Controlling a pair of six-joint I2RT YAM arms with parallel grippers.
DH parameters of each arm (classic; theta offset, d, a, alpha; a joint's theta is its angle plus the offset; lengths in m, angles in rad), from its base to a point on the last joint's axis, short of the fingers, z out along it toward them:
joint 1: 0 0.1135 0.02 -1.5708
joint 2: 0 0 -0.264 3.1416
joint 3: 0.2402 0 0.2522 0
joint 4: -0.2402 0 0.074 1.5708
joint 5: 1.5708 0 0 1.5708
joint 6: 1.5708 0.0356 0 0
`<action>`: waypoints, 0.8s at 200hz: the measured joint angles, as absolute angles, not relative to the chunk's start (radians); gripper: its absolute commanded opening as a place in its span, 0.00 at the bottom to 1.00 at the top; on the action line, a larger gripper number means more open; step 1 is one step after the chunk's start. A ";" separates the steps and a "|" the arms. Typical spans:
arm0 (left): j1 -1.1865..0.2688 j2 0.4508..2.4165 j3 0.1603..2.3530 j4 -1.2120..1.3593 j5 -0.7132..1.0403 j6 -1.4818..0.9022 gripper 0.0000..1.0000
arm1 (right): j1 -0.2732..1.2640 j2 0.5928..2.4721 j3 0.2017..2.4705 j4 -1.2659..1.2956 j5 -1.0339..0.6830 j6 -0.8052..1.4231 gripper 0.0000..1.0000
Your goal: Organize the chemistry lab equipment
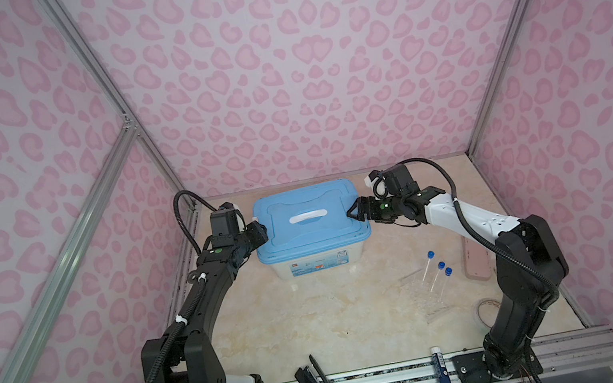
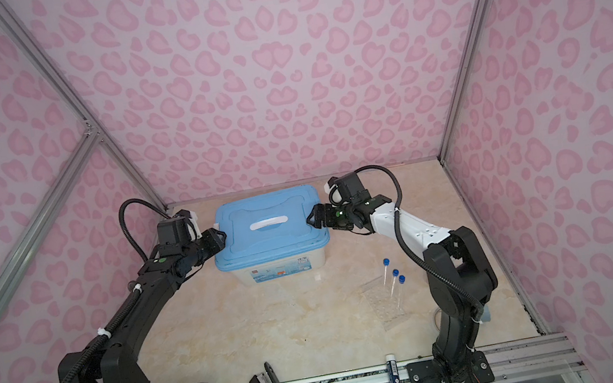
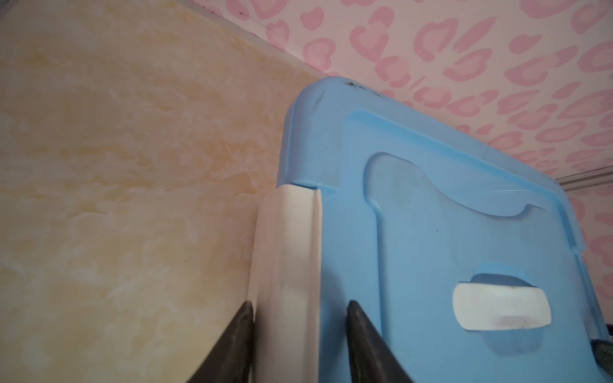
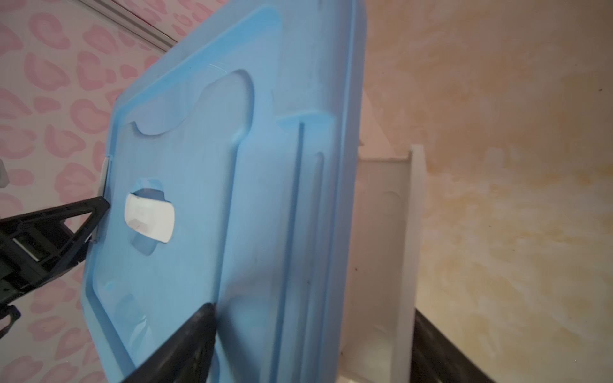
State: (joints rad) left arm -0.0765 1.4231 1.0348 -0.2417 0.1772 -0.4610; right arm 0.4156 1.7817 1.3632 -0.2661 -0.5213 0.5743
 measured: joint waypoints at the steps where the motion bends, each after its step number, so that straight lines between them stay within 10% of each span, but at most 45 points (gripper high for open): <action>1: -0.076 1.423 1.034 -0.241 0.177 -0.461 0.46 | 0.416 1.782 1.363 -0.265 -0.521 0.575 0.78; 81: -0.083 1.418 1.037 -0.240 0.190 -0.478 0.46 | 0.479 1.722 1.380 -0.342 -0.326 0.534 0.50; 160: -0.112 1.443 1.038 -0.196 0.145 -0.530 0.46 | 0.596 1.773 1.523 -0.512 -0.011 0.485 0.45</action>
